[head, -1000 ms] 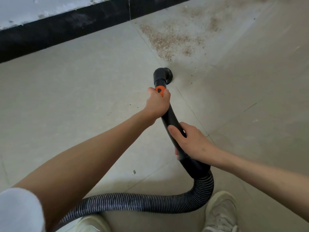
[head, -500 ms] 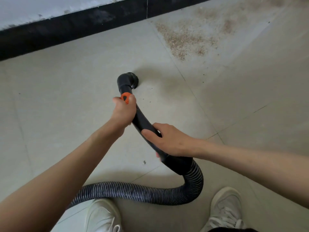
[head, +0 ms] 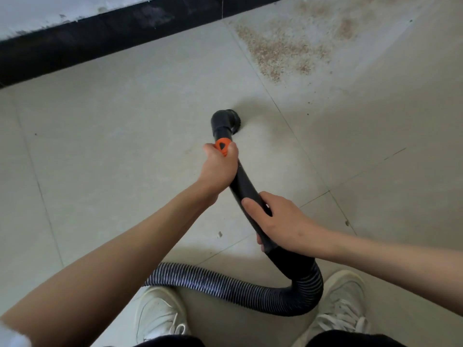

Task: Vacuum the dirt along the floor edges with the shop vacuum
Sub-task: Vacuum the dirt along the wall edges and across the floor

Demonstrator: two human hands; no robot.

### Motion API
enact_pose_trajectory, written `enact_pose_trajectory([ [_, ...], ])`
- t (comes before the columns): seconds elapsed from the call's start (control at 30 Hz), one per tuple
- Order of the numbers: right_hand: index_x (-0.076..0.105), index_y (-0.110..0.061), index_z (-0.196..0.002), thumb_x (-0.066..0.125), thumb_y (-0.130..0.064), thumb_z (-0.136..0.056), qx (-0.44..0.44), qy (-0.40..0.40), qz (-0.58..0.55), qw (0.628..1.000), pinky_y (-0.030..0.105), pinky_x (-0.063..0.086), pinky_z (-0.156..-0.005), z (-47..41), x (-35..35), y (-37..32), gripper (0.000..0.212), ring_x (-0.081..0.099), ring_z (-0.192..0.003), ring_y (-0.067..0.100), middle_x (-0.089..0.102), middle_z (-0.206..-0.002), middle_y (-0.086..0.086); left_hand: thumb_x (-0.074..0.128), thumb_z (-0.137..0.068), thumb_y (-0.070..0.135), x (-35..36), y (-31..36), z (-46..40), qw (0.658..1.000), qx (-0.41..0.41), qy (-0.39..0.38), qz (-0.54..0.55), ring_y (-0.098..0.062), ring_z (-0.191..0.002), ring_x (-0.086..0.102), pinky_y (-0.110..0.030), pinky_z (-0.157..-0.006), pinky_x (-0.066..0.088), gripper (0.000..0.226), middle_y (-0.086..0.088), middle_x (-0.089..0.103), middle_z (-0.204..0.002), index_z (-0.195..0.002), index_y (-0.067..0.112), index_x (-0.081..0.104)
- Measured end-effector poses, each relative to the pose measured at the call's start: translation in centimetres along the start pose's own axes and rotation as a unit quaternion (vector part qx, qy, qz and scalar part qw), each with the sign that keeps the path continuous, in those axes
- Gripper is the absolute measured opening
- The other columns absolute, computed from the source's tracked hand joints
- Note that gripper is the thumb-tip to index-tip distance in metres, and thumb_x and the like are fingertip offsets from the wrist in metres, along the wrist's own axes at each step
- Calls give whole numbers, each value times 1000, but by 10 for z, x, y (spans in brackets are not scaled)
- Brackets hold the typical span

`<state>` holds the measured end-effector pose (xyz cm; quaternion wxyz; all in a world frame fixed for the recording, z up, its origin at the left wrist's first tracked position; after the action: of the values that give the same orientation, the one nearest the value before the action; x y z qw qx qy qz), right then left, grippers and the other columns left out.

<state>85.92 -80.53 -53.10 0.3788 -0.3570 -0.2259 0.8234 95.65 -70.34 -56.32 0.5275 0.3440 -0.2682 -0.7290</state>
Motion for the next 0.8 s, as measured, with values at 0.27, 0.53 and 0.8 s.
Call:
enact_pose_trajectory([
  [0.27,45,-19,-82,40,-48,-98,13,21,-26,999,22,47,-54,-2,-3,3,33,62,-48,10,64,-61,1,39,-97,35,11,3,-9,999,8,-36,-12,-13,-76,49,-28,-61,39,27,0,46,-87,-111,13,31],
  [0.53,48,-14,-89,37,-49,-97,34,53,-26,998,33,53,-66,4,-1,2,37,65,-51,15,68,-63,7,38,-98,32,22,11,-10,995,17,-94,-8,-13,-75,47,-30,-69,44,26,-1,44,-86,-112,12,29],
  [0.8,45,-12,-83,38,-37,-101,71,93,-169,979,44,54,-63,19,-24,40,31,64,-55,32,63,-56,7,38,-97,32,73,27,-2,989,41,-128,-56,-12,-74,49,-25,-58,38,35,-1,47,-88,-120,10,26],
])
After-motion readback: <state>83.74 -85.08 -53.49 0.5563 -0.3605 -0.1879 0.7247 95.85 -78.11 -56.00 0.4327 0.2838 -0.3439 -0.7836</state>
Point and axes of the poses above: each hand's wrist, its own z-axis away from the middle knuckle, its own x-axis out of the palm, y = z × x, the point moved 6 cm from there along -z, towards the middle knuckle
